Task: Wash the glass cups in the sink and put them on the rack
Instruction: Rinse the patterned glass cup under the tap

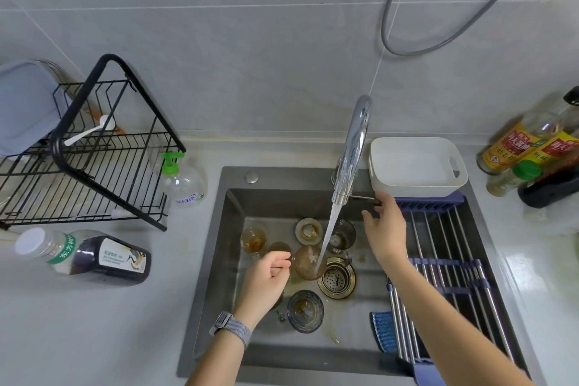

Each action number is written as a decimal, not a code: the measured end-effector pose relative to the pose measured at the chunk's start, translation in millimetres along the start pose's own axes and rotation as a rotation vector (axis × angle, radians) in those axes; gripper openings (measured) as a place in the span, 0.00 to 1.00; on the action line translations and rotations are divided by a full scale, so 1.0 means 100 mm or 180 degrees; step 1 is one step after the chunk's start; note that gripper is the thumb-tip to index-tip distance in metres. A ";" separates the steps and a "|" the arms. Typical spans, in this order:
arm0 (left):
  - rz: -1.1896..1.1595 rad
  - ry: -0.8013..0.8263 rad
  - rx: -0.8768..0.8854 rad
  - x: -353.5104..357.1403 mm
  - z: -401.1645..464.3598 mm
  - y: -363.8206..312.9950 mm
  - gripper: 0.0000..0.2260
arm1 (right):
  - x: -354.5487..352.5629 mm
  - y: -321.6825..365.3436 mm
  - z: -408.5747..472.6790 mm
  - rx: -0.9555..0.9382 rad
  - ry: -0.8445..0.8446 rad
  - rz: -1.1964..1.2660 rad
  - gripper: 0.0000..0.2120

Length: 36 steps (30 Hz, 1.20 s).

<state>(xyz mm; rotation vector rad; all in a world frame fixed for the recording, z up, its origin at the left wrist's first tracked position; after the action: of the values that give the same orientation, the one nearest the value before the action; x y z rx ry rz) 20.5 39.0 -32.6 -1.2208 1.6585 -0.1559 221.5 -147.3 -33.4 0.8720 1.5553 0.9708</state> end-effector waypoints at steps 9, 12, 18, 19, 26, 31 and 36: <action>-0.0042 -0.0057 -0.0109 0.00 -0.06 0.10 0.12 | 0.31 -0.96 -0.69 0.1255 0.0030 0.0292 0.18; -0.0077 -0.0069 -0.0187 0.01 -0.11 0.14 0.11 | 0.57 -1.27 -0.79 0.1982 0.0627 0.0077 0.14; -0.0129 -0.0057 -0.0369 0.08 -0.21 0.26 0.12 | 0.99 -1.38 -0.71 0.2081 0.1086 -0.0388 0.12; -0.0119 -0.0059 -0.0384 0.09 -0.21 0.28 0.12 | 1.07 -1.42 -0.67 0.2091 0.1132 -0.0435 0.13; -0.0045 -0.0115 -0.0453 0.08 -0.25 0.35 0.12 | 1.27 -1.42 -0.59 0.2213 0.1457 -0.0821 0.08; -0.0022 -0.0142 -0.0428 0.05 -0.26 0.36 0.12 | 1.19 -1.40 -0.55 0.2091 0.1602 -0.1219 0.13; -0.0050 -0.0086 -0.0302 0.12 -0.23 0.26 0.13 | 0.87 -1.52 -0.55 0.2526 0.0813 -0.0366 0.09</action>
<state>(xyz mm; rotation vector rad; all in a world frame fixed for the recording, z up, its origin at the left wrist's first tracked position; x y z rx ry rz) -13.3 32.4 -45.1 -1.3019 1.6490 -0.0708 145.4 -137.8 -200.1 1.2035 2.2389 0.3639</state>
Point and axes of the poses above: each hand's wrist, its own z-axis towards the middle knuckle, its own x-axis out of the palm, y = z × x, the point moved 6 cm from there along z, towards the middle knuckle, and after that the axes turned 13 degrees about z, right-handed, at the moved point
